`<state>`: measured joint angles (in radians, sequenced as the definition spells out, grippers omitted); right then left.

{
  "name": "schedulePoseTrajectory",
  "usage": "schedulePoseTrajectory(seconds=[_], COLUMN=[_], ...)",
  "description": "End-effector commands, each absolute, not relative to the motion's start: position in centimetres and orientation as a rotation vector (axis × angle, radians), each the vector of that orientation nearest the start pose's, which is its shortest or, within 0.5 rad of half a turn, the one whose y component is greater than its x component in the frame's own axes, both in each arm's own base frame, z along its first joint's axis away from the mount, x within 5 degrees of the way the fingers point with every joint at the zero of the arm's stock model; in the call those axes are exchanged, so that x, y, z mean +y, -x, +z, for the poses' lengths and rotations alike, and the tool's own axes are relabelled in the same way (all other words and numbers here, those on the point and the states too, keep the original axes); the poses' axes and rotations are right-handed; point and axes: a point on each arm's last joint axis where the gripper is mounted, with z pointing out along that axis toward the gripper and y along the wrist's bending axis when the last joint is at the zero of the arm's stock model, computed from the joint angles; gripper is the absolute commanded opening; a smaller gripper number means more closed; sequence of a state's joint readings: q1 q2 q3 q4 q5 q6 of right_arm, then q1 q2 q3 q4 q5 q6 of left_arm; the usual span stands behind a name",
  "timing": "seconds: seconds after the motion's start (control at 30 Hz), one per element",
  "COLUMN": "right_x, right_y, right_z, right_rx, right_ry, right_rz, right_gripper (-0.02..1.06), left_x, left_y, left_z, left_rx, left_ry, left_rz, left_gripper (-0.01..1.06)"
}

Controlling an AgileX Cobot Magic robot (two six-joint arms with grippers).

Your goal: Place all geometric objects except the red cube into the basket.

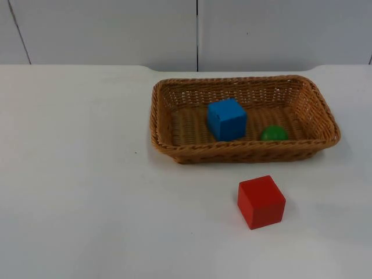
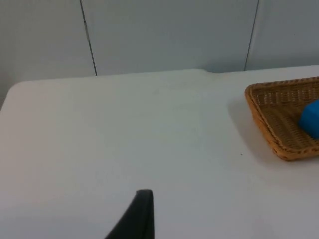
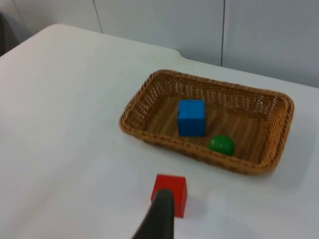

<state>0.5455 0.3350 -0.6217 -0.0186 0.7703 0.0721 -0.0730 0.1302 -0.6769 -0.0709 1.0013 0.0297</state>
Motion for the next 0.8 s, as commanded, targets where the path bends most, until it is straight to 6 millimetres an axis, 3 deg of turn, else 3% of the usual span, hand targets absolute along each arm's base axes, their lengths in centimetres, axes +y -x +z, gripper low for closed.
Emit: schedulePoseTrajectory(seconds=[0.0, 0.07, 0.23, 0.4, 0.77], right_x=[2.2, 1.9, 0.0, -0.9, -0.6], right_y=[-3.9, -3.3, -0.4, 1.2, 0.6], right_z=[32.5, 32.3, 31.7, 30.4, 28.0], right_rx=[1.919, 1.912, 1.858, 1.884, 2.008], right_ry=[0.488, 0.486, 0.468, 0.464, 0.49], right_rz=[0.367, 0.369, 0.381, 0.383, 0.354], right_gripper=[0.78, 0.78, 0.78, 0.78, 0.78], left_x=[-0.4, -0.4, -0.2, -0.1, -0.1], left_y=[0.7, 1.0, 0.6, 0.6, 0.6], left_z=[32.5, 32.1, 28.1, 28.0, 27.7], left_rx=[1.93, 1.923, 2.021, 2.032, 2.048], left_ry=[-0.098, -0.098, -0.088, -0.088, -0.089], left_rz=[-0.098, -0.098, -0.067, -0.054, -0.051], left_gripper=[1.05, 1.05, 1.05, 1.05, 1.05])
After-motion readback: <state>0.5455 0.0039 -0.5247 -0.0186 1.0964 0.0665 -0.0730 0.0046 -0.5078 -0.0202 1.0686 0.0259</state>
